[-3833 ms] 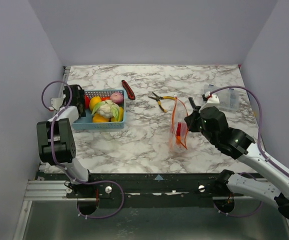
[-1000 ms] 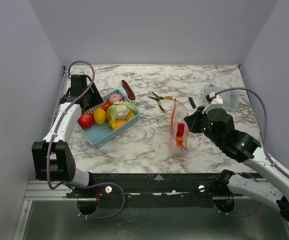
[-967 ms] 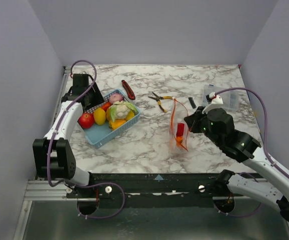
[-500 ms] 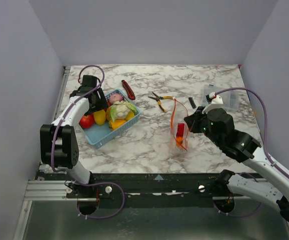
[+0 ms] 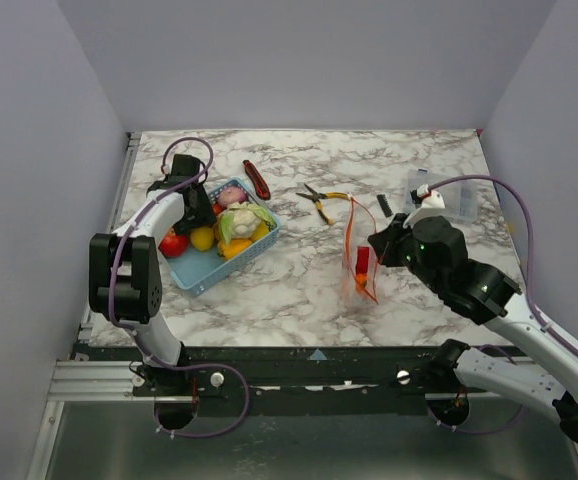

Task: Place the food in the zip-top bag and seal the zipper
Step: Pick up the fake fruit from the bin, then place the fake fruit in the zipper food storage bag.

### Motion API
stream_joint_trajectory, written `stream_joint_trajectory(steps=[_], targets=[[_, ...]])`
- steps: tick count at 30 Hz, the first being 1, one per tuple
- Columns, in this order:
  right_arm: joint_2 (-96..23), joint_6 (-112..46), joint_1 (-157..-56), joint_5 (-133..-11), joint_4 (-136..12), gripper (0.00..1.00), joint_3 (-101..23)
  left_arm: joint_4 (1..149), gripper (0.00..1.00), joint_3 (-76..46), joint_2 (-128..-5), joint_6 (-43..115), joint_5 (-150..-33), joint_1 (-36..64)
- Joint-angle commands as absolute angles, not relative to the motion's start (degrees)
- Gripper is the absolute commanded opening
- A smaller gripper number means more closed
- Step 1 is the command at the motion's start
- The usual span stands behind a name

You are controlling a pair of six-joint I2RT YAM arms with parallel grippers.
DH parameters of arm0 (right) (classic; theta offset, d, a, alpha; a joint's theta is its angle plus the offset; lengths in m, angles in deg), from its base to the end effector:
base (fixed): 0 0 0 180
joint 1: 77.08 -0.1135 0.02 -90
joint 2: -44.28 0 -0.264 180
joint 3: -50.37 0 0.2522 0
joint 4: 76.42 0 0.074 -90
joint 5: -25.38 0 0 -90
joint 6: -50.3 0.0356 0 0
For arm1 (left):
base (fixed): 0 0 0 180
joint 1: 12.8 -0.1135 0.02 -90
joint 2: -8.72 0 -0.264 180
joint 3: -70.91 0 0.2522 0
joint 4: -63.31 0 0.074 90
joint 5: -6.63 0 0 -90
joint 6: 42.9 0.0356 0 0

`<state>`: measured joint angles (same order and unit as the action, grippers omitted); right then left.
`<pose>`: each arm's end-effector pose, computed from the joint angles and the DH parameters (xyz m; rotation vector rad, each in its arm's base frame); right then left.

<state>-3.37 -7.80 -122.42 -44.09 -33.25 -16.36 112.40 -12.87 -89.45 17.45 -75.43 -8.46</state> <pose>0.1343 0.1182 0.3472 -0.0008 2.0005 0.5228 0.3500 -0.0216 0.2144 -0.6251 2.5854 -0.0067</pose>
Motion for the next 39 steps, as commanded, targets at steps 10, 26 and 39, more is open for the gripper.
stream_joint_trajectory(steps=[10, 26, 39], targets=[[-5.0, -7.1, -122.7, -41.6, -32.5, 0.00, -17.8, 113.6, 0.17, -12.2, -81.5, 16.5, -73.1, -7.8], [-4.8, -7.0, -122.7, -43.1, -31.8, 0.00, -19.9, 115.6, 0.00, -11.8, -56.5, 17.8, -92.6, 0.4], [-5.5, -6.9, -122.7, -45.8, -34.0, 0.00, -19.6, 90.3, 0.00, -11.1, -53.8, 2.9, -110.8, 24.2]])
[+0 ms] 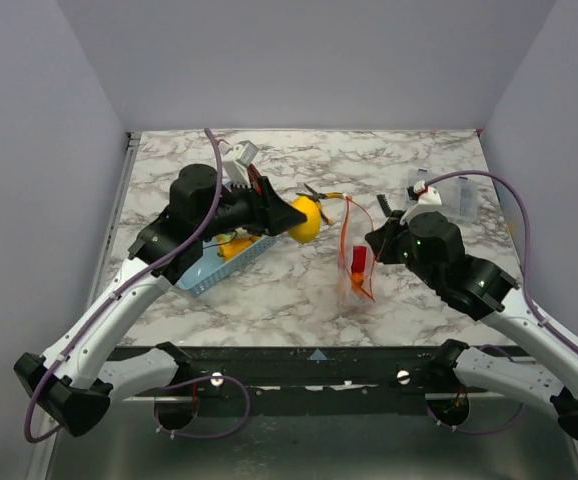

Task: Place the food in the zip-top bag and seal the zipper
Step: Place the fake fruit in the zipper food storage bag.

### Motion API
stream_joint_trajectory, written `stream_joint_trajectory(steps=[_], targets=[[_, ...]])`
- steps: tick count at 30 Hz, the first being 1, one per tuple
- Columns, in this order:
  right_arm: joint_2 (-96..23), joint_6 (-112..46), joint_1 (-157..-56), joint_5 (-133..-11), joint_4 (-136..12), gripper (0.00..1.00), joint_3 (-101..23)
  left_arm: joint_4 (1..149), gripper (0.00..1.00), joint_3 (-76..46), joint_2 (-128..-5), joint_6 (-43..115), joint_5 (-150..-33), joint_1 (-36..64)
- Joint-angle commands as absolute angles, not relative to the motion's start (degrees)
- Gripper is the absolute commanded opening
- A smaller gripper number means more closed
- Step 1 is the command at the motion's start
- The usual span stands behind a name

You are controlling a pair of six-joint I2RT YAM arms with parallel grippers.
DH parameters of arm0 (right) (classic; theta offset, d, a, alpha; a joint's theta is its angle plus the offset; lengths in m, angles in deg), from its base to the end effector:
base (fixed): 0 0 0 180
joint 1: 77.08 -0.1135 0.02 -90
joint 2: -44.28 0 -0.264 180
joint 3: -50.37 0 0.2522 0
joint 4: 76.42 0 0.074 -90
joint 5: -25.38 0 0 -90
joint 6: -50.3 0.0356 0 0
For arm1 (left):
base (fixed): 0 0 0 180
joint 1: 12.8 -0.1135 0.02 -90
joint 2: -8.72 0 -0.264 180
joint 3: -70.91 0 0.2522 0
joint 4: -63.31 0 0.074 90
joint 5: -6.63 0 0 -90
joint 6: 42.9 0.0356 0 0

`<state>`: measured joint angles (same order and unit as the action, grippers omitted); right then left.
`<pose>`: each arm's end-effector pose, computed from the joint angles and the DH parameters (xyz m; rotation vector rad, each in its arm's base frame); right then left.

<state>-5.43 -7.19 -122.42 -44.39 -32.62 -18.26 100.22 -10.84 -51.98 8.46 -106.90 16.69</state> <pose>0.1390 0.1231 0.3515 0.0029 2.0150 0.5254 0.1921 -0.1250 0.4052 0.1525 1.9967 -1.1784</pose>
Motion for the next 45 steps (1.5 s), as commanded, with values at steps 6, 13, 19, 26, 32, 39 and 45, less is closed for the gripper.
stream_joint_trajectory(steps=[6, 13, 19, 26, 32, 39, 45], targets=[[-5.6, -6.6, -122.7, -45.8, -34.4, 0.00, -20.0, 88.8, 0.00, -11.9, -58.2, 1.8, -106.0, 32.4], [-5.3, -5.3, -122.8, -45.9, -35.1, 0.00, -20.1, 84.5, 0.00, -12.0, -61.2, -0.8, -104.1, 36.4], [-4.6, -2.3, -122.7, -46.3, -36.9, 0.00, -18.8, 70.8, 0.00, -2.4, -57.2, -9.4, -91.2, 39.1], [-2.9, 1.4, -122.7, -45.5, -37.6, 0.00, -18.8, 67.6, 0.00, 3.2, -56.3, -11.4, -80.4, 41.6], [-2.6, 1.6, -122.7, -45.5, -38.0, 0.00, -18.7, 68.0, 0.00, 3.1, -58.4, -10.3, -81.3, 42.5], [-3.2, 0.5, -122.7, -44.0, -37.3, 0.00, -18.9, 73.5, 0.00, 2.1, -59.0, -8.2, -83.0, 44.5], [-3.2, 0.1, -122.7, -43.3, -37.2, 0.00, -18.4, 76.4, 0.30, 3.9, -57.5, -7.6, -82.9, 45.9]])
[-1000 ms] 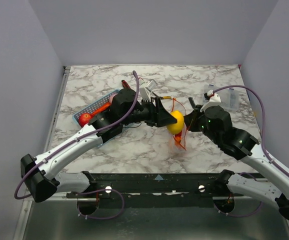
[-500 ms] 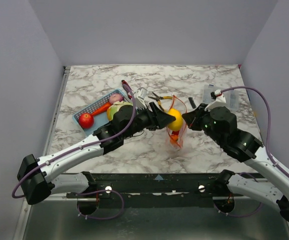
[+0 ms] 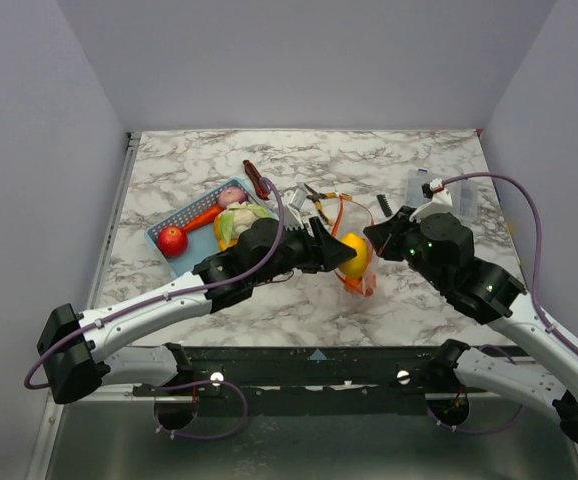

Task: Place the food in the zip-top bag and seal the zipper
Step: Place the fake fruit in the zipper food storage bag.

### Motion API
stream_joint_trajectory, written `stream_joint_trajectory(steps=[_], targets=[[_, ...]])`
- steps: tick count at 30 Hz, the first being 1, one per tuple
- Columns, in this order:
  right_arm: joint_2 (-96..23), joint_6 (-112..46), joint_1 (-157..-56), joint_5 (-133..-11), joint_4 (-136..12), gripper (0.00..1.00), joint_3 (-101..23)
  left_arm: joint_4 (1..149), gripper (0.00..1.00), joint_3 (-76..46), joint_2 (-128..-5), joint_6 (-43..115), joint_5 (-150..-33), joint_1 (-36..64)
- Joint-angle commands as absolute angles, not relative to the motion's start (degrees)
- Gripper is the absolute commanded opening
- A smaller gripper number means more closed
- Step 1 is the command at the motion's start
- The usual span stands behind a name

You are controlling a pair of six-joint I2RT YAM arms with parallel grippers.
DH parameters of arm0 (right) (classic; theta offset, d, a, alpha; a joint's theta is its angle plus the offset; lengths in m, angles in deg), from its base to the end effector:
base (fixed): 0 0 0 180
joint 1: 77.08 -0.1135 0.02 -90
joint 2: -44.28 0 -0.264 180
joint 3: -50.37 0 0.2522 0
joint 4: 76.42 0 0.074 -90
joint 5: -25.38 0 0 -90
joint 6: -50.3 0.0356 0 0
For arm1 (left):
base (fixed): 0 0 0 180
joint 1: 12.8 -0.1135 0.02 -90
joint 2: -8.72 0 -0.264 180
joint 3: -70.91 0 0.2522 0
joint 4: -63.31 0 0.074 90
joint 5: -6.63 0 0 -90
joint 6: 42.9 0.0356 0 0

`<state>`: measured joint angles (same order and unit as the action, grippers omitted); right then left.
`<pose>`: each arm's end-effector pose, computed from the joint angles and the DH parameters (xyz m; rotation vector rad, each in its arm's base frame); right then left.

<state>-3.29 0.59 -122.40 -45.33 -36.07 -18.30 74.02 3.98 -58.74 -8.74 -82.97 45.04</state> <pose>0.1341 0.1188 0.3637 0.1483 1.9427 0.6920 0.1484 -0.2356 0.3336 0.0292 2.0026 -1.3724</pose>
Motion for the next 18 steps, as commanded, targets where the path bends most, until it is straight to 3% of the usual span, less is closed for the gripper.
stream_joint_trajectory(steps=[1, 6, 14, 18], targets=[[-3.3, 0.0, -122.7, -43.3, -37.2, 0.00, -18.3, 76.5, 0.36, 4.1, -57.1, -7.6, -83.0, 46.0], [-3.6, -0.2, -122.7, -43.6, -37.2, 0.00, -18.1, 77.0, 0.62, 4.3, -56.2, -7.3, -83.3, 46.0], [-3.5, -0.4, -122.7, -43.8, -37.2, 0.00, -18.0, 80.5, 0.83, 2.6, -55.3, -5.9, -83.3, 46.0], [-3.4, -0.5, -122.8, -43.8, -37.2, 0.00, -17.8, 81.9, 0.85, 1.7, -54.2, -5.0, -83.3, 46.0]])
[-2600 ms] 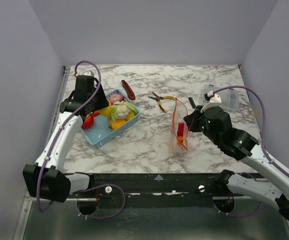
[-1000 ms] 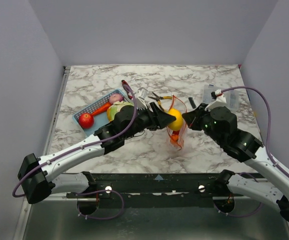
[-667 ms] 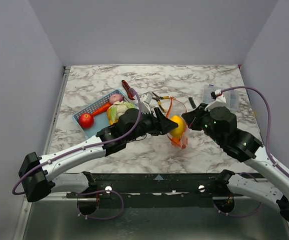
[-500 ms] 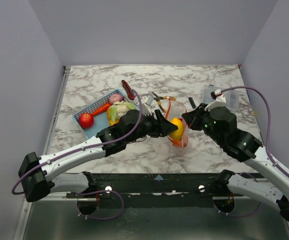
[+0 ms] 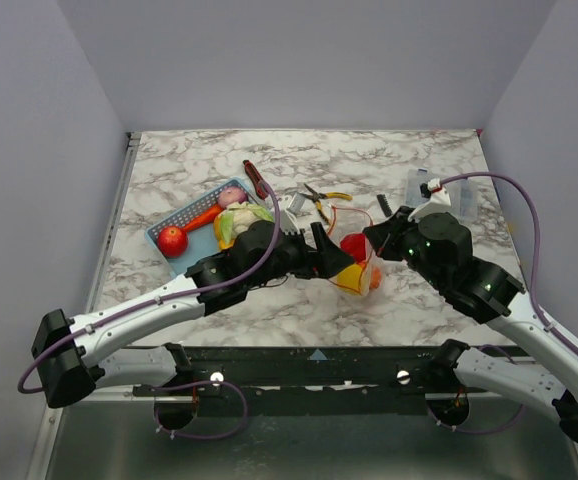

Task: Place the food in the zip-top bag and seal the zipper
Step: Place the fake fruit in the zipper food storage bag, then pick up the fake fruit from the bin.

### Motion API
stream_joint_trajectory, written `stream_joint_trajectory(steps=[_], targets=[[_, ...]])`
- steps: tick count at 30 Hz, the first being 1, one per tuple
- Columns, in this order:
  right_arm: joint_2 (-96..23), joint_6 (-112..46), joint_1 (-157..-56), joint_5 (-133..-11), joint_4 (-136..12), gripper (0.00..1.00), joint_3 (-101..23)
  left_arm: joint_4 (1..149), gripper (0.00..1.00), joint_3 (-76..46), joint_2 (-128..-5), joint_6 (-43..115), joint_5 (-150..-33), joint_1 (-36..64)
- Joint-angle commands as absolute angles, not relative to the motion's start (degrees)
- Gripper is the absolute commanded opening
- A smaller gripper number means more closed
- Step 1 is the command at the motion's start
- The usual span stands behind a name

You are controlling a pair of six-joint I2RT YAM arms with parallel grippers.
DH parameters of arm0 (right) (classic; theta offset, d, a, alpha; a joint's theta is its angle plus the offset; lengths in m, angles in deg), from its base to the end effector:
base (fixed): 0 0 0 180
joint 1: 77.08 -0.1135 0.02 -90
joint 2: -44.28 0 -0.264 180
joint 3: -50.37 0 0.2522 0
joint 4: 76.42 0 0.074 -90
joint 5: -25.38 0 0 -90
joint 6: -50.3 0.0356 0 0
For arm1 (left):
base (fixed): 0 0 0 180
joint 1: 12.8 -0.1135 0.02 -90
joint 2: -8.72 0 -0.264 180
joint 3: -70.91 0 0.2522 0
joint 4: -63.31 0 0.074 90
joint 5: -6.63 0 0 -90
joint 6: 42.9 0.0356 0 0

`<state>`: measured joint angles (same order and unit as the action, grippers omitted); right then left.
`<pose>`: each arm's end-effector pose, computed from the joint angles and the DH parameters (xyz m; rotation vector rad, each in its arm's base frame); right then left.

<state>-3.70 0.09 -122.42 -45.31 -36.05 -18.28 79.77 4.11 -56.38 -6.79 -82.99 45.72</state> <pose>0.1353 0.1201 0.3624 0.1382 1.9493 0.6810 0.1396 -0.2275 0.3325 0.0779 2.0584 -1.3155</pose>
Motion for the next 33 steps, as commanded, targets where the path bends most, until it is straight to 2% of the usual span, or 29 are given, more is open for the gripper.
stream_joint_trajectory(steps=[1, 13, 21, 27, 33], targets=[[-3.4, -0.5, -122.8, -43.8, -37.2, 0.00, -17.7, 82.3, 0.85, 1.5, -53.7, -4.5, -83.1, 45.9], [-3.5, -1.1, -122.7, -43.7, -37.2, 0.00, -17.3, 92.0, 0.87, 0.4, -43.4, 3.8, -78.2, 41.8], [-3.3, -1.4, -122.7, -43.6, -37.1, 0.00, -17.0, 108.7, 0.90, 3.8, -35.8, 4.2, -73.5, 24.4], [-3.3, -1.7, -122.7, -43.7, -37.0, 0.00, -17.2, 120.8, 0.95, 0.6, -39.9, 10.3, -64.2, 13.8], [-3.2, -1.8, -122.7, -44.0, -37.2, 0.00, -17.3, 121.7, 0.97, -1.2, -49.0, 18.2, -60.7, 6.2]])
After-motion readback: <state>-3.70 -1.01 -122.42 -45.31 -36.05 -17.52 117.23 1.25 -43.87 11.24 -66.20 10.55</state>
